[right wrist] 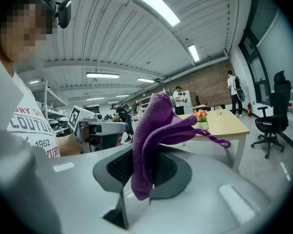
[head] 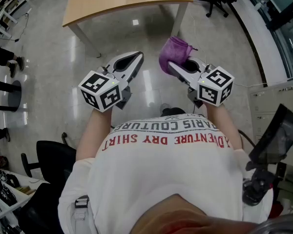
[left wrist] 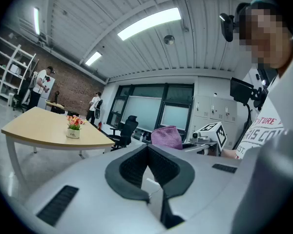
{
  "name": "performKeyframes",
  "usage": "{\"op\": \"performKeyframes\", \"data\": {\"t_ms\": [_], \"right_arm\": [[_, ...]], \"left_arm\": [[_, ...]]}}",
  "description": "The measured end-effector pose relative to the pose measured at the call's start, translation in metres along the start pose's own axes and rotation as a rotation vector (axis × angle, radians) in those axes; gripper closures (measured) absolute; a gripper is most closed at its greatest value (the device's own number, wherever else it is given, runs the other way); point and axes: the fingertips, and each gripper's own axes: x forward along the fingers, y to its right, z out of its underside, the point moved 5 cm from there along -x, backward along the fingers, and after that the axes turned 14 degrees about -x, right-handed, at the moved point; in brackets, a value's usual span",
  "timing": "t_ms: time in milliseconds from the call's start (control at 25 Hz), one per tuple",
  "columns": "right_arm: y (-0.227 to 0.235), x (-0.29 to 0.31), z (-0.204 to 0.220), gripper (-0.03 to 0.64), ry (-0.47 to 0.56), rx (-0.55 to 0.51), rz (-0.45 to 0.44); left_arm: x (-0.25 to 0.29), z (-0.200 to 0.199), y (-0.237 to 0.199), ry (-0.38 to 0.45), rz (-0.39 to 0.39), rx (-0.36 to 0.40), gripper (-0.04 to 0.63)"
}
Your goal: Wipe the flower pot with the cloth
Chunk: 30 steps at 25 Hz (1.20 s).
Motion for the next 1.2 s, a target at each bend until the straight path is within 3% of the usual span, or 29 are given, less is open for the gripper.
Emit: {"op": "performKeyframes", "data": {"t_ms": [720,880,1000,1200], "right_arm": [[-0.007,-0.006,-0.002,0.552,0.002,0.026,-0.041],[0.000,-0.002,-0.003,0.552,0.016,0.037,-0.042],[0.010,0.003,0.011,0.552,0.004,0.070,-0.039],[0.054,0.034,0.028,0.552,-0.022,0.116,-0.045]], "left_arm": [[-0.008,-0.001,0.008,0.019,-0.027,-0.020,0.594],[-0.010,-0.005,0.008,0.038,0.000,0.017,0.594],[-0.005,0.004,-0.004,0.032,0.015,-0.005,0.594],[0.032,0.002,-0.052,-0.012,-0.022,-0.039,0.594]]}}
